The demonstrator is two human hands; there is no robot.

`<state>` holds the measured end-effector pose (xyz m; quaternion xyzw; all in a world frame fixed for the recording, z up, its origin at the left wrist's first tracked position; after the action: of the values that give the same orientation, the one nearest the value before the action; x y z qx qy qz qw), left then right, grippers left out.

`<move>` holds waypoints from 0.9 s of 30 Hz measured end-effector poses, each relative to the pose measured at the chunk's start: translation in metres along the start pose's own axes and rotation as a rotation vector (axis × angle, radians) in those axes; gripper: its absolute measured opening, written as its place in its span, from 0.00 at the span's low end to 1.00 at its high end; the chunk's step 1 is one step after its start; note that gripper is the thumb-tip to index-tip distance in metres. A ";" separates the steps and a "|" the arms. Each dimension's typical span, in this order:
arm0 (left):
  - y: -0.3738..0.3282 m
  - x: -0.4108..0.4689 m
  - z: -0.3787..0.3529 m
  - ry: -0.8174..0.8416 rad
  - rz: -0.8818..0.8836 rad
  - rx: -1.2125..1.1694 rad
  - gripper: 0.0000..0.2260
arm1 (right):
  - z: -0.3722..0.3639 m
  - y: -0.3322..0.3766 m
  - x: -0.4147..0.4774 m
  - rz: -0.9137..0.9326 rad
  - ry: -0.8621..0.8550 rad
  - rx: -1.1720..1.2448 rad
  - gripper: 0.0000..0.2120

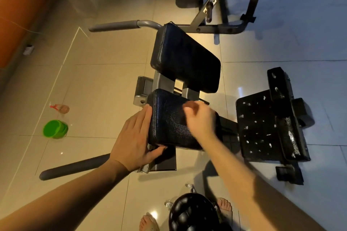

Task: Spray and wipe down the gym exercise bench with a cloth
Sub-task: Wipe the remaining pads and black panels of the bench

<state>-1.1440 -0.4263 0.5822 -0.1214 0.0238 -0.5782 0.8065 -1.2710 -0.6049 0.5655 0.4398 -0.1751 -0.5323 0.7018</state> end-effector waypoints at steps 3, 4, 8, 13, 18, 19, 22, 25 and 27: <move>-0.001 -0.002 0.000 0.015 0.013 -0.006 0.50 | 0.003 0.020 -0.066 0.253 0.204 0.063 0.07; -0.001 -0.001 0.000 0.011 0.014 -0.010 0.50 | 0.010 0.005 -0.077 0.283 0.187 0.052 0.06; -0.001 -0.001 0.000 -0.013 0.004 -0.006 0.49 | 0.039 -0.083 -0.039 -0.115 0.013 -0.192 0.07; 0.001 0.000 -0.002 -0.012 -0.003 0.003 0.50 | 0.009 -0.027 -0.026 -0.096 -0.051 -0.033 0.06; 0.000 -0.001 0.000 0.003 0.003 -0.017 0.50 | 0.013 -0.021 -0.070 0.217 0.107 0.022 0.07; 0.000 -0.001 0.001 0.002 0.003 -0.017 0.50 | 0.023 -0.051 -0.061 0.156 0.087 -0.055 0.06; 0.000 -0.001 -0.001 -0.005 0.002 -0.010 0.50 | 0.049 -0.137 -0.021 -0.252 0.017 -0.295 0.06; 0.002 0.000 -0.002 0.015 0.010 -0.003 0.50 | 0.036 -0.113 0.010 -0.368 -0.110 -0.231 0.08; 0.002 0.000 -0.001 0.014 0.009 -0.002 0.50 | 0.011 -0.050 0.015 -0.210 -0.103 -0.081 0.08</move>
<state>-1.1426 -0.4260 0.5805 -0.1178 0.0306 -0.5756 0.8086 -1.3028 -0.6257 0.5281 0.3988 -0.1424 -0.6313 0.6497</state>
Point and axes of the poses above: each hand's wrist, its own x-axis towards the middle knuckle, its own z-axis out of the back of the hand, y = z × x, the point moved 1 cm from there along x, towards the middle knuckle, and after that the axes turned 5 degrees about -y, right-handed, at the moved point
